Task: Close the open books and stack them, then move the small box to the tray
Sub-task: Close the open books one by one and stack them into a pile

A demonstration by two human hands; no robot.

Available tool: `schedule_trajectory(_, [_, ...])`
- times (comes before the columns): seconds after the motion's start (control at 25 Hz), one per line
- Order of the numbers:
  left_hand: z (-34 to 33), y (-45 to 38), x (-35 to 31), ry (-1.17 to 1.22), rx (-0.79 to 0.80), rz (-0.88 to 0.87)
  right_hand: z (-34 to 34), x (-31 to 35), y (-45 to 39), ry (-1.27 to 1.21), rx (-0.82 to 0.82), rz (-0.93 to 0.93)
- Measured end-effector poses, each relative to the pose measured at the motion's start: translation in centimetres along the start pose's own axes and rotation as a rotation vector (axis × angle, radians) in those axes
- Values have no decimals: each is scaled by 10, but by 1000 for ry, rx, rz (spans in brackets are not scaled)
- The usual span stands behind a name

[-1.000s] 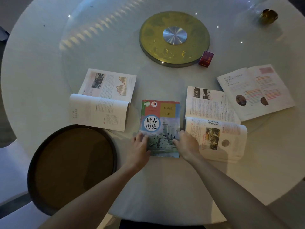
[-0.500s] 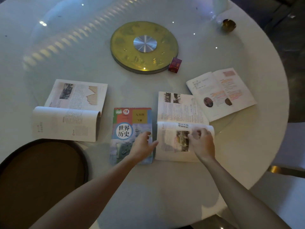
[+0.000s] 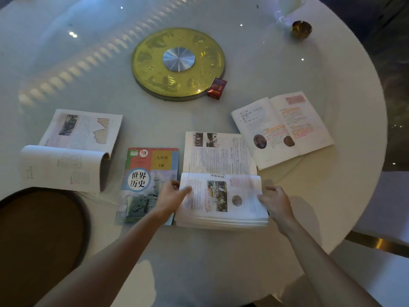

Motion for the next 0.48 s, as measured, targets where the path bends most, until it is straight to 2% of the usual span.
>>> schedule_trajectory(0.16, [14,-1,-10,150,-78,102,6,34,-16,-222,142,18])
schedule_trajectory(0.28, [14,-11,-25,295,-72,137,3,59,-36,-329,174,-22])
schedule_trajectory(0.48, [6,-26,-41,530,-45,228,-9,78,-74,-305,250,-47])
Point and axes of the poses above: each hand's wrist, its own y-axis away from the middle knuckle, its own z-axis out of the back of the hand, x = y × z, the point moved 7 cm from there along -y, towards the middle knuckle, and after that the axes turned 4 degrees about z, right-handed, at the moved point
